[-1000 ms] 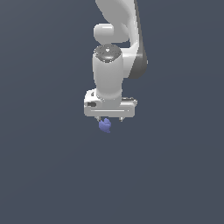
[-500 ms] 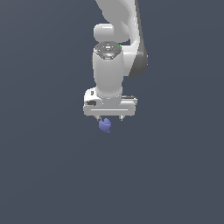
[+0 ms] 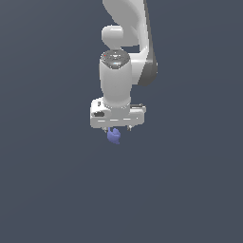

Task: Pick up the object and move it to a goal position.

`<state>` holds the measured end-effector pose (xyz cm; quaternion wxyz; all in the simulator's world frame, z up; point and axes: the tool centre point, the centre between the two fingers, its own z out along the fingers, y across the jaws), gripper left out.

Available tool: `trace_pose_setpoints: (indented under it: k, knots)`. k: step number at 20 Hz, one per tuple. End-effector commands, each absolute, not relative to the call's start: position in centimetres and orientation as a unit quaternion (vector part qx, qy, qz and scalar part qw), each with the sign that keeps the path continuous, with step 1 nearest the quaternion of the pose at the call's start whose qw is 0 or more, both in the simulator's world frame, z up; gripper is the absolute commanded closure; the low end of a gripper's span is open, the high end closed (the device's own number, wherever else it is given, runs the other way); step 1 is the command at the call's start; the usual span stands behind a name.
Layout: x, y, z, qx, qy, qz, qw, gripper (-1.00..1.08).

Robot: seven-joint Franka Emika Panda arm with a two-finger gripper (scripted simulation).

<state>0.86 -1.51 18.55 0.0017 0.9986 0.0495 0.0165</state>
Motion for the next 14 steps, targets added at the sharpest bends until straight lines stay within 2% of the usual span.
trace_pose_setpoints:
  k: [1,14]
  knots:
    - [0.6,-1.7,18.0,0.997,0.071,0.015,0.002,-0.92]
    - [-1.8,-3.2,14.4,0.974,0.225,0.007,0.004,-0.92]
